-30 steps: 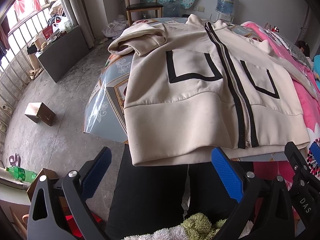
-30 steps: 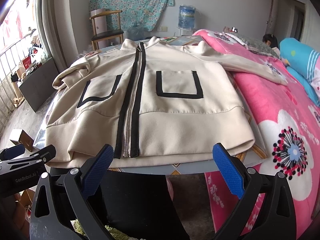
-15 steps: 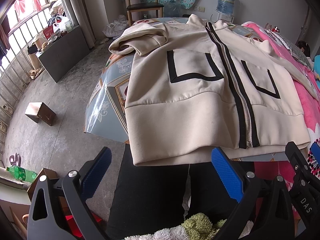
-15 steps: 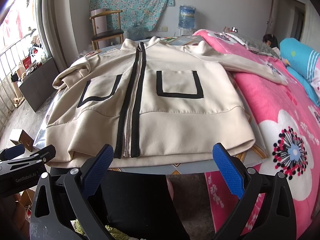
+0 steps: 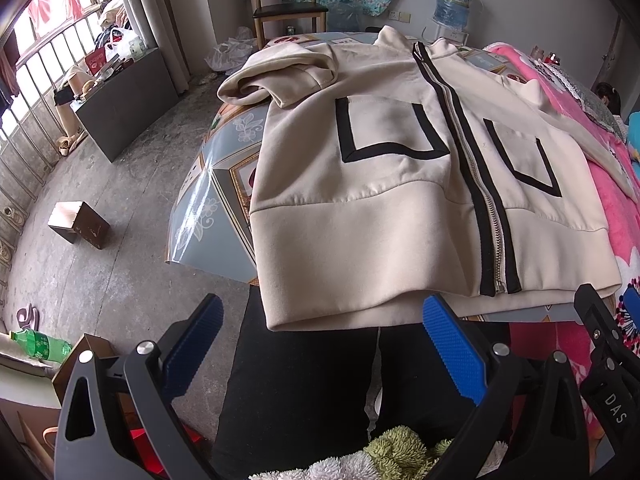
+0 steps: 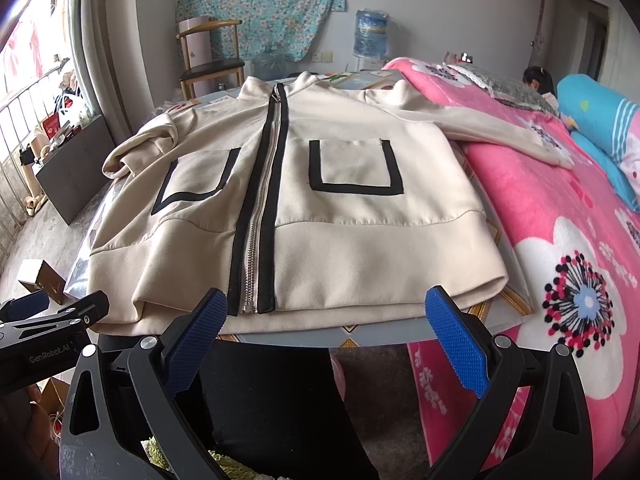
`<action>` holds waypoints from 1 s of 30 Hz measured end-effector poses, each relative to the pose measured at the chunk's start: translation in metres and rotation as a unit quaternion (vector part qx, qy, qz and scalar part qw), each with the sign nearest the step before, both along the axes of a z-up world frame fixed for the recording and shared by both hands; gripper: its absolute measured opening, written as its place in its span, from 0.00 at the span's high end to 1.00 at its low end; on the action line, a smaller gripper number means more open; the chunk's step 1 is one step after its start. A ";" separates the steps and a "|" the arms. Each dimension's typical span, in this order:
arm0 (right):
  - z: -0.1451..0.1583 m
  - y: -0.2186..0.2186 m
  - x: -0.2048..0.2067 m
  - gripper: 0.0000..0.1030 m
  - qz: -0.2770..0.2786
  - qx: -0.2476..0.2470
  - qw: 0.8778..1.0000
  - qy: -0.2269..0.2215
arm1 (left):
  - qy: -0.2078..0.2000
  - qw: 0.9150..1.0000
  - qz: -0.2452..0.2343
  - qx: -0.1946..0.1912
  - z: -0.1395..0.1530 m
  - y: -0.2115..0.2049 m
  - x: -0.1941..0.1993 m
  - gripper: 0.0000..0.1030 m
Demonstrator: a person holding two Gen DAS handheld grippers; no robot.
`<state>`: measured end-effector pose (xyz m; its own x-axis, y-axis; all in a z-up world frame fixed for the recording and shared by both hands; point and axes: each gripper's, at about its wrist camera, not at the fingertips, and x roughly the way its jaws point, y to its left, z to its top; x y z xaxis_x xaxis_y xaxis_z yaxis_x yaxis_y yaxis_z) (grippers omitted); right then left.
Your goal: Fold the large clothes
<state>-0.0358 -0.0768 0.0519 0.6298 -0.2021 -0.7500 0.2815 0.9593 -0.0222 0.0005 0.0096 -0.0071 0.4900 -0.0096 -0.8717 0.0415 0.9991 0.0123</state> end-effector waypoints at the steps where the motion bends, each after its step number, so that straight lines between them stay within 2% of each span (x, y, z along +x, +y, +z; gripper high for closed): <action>1: 0.000 0.000 0.000 0.07 0.000 -0.001 1.000 0.000 | 0.000 1.000 -0.001 0.000 0.000 0.000 0.000 0.05; 8: -0.001 -0.006 -0.001 0.07 -0.008 -0.004 1.000 0.000 | -0.010 1.000 -0.015 0.004 -0.001 0.002 0.002 0.05; 12: 0.000 -0.012 -0.003 0.07 -0.013 -0.007 1.000 -0.005 | 0.000 1.000 -0.016 -0.007 -0.008 0.009 0.006 0.05; 14: -0.002 -0.018 -0.004 0.07 -0.015 -0.003 1.000 -0.005 | 0.001 1.000 -0.021 0.002 -0.011 0.011 0.007 0.05; 17: -0.005 -0.025 -0.004 0.07 -0.015 0.008 1.000 -0.003 | -0.016 0.999 -0.033 0.016 -0.012 0.015 0.007 0.05; 20: -0.007 -0.033 -0.008 0.07 -0.013 0.006 1.000 -0.003 | -0.038 0.998 -0.049 0.013 -0.010 0.023 0.006 0.05; 26: -0.015 -0.049 -0.018 0.07 0.004 0.021 1.000 -0.002 | -0.055 0.993 -0.096 -0.027 -0.006 0.042 0.002 0.05; 30: -0.021 -0.061 -0.027 0.07 0.001 0.017 1.000 0.003 | -0.051 0.991 -0.108 -0.064 -0.007 0.054 0.000 0.05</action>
